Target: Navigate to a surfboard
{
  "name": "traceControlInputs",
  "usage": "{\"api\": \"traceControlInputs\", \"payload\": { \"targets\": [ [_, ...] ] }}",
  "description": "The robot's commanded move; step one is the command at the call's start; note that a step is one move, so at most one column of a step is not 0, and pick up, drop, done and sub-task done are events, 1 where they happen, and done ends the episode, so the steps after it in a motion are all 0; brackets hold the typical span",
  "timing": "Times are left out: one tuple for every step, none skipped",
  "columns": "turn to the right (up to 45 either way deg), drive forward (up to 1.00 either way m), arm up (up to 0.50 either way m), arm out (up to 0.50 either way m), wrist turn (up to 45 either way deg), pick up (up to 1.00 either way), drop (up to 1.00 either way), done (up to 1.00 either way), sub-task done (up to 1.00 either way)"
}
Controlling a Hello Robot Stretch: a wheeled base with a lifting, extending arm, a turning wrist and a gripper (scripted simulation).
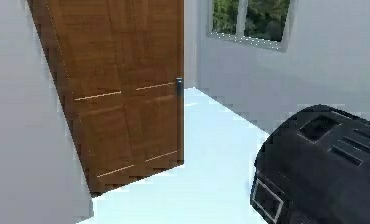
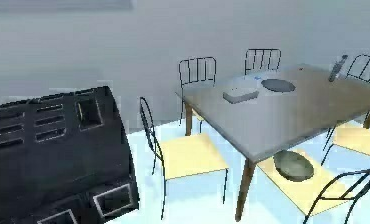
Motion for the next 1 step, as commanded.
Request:
{"api": "traceControlInputs", "payload": {
  "targets": [
    [0.0,0.90,0.00,0.00,0.0,0.00,0.00,0.00,0.00]
  ]
}}
